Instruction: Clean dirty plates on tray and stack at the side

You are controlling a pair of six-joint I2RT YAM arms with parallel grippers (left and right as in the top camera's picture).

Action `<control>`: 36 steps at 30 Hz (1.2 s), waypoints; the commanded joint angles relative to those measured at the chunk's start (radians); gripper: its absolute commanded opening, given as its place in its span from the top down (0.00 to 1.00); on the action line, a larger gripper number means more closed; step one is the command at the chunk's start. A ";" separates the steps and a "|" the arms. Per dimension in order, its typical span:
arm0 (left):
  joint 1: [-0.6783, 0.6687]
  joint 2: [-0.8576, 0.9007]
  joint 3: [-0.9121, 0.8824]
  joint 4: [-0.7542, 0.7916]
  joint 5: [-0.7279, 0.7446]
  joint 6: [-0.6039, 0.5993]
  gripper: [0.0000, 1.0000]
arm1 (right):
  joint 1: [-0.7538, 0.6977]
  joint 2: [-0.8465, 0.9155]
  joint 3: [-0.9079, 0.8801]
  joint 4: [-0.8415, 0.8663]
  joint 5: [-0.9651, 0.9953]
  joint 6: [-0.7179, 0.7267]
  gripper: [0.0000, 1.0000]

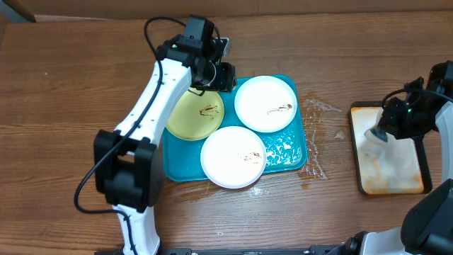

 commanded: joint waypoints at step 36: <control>-0.125 0.280 0.100 -0.055 -0.079 -0.155 0.47 | 0.000 -0.033 0.023 -0.032 -0.027 -0.003 0.96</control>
